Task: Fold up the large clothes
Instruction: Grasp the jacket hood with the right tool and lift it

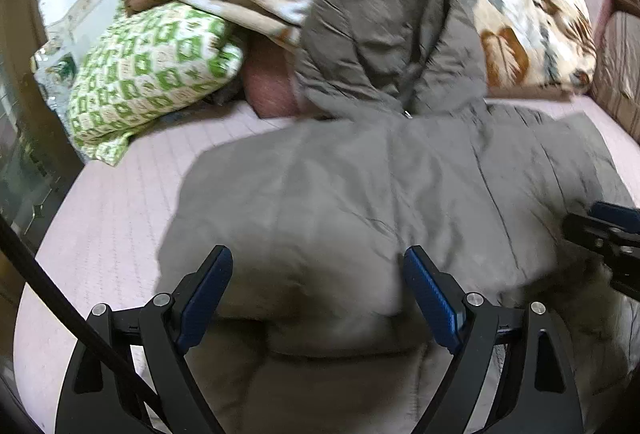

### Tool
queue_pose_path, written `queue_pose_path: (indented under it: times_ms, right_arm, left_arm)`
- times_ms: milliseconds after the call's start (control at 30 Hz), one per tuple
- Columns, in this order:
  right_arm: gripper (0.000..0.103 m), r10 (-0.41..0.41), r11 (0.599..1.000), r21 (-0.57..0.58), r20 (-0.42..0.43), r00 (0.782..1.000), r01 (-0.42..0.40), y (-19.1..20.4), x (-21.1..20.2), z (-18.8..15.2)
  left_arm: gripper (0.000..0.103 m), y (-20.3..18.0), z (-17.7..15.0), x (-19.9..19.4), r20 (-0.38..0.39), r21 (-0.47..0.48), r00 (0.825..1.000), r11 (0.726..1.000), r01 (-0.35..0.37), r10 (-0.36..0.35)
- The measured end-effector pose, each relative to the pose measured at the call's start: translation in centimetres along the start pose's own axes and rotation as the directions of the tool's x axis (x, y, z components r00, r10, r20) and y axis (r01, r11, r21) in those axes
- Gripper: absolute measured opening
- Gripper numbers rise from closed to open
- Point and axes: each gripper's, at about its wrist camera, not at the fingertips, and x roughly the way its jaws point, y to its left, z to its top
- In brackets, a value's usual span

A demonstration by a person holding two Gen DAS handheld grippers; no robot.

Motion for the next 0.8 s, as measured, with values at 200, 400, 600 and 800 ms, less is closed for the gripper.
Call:
queue_pose_path:
  times_ms: [200,400,600,800]
  right_arm:
    - [0.058,0.005,0.998,0.065,0.061,0.998,-0.010,-1.5,-1.8,0.7]
    - [0.059,-0.027,0.995,0.092,-0.026,0.999,0.029,-2.5,0.1,0.4]
    - [0.066,-0.027,0.993,0.118,-0.037,0.999,0.031,-2.8,0.3,0.3]
    - [0.066,0.011,0.990,0.138,0.038,0.999,-0.017,-2.8,-3.6,0.7]
  left_arm:
    - [0.087,5.3,0.6,1.1,-0.036,-0.145,0.999,0.989,-0.033,0.028]
    - [0.087,7.8,-0.5,4.0,-0.166,-0.242,0.985,0.970,-0.004,-0.038]
    - [0.087,8.2,0.4,0.6,-0.078,-0.271,0.996,0.962,0.023,-0.045]
    - [0.087,7.0,2.0,-3.6,-0.007,-0.221,0.998,0.974,0.058,-0.061]
